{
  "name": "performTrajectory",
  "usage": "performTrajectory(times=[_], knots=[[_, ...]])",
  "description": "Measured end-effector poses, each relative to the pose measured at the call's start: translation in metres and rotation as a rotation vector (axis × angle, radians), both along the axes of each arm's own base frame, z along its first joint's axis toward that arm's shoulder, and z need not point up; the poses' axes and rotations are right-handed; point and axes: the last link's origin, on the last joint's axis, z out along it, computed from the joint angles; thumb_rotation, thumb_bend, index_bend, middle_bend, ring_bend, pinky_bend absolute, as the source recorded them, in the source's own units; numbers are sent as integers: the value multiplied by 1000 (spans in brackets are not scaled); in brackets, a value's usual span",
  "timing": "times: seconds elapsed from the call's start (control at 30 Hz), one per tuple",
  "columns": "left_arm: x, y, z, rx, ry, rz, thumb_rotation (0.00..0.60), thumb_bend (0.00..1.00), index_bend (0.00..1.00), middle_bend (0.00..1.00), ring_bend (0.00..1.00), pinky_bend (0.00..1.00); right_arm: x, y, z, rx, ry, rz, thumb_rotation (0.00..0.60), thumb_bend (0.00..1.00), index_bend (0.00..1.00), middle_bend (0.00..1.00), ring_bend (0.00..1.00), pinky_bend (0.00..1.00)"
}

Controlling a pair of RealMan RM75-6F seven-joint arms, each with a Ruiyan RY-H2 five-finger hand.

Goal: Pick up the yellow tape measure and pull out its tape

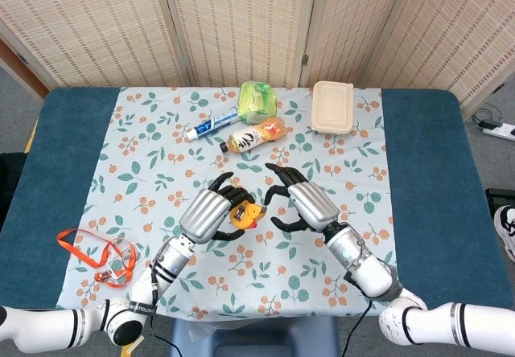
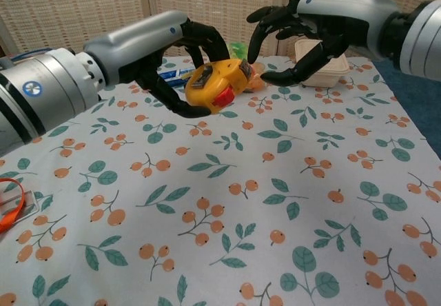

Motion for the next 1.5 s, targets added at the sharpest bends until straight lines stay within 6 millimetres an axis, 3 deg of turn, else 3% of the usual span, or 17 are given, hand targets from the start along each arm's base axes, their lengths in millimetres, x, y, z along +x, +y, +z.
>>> performTrajectory(times=[0.77,1.5], knots=[[6,-1,-8,-15,10,9,600,342,546,536,441,118,3,-2,-10,32,6,-1,600,382,478,50,11,0],[-1,3,-9,-6,33,37,600,342,547,536,441,117,-7,-1,-11,46,14,-26,600,382,622,108,40,0]])
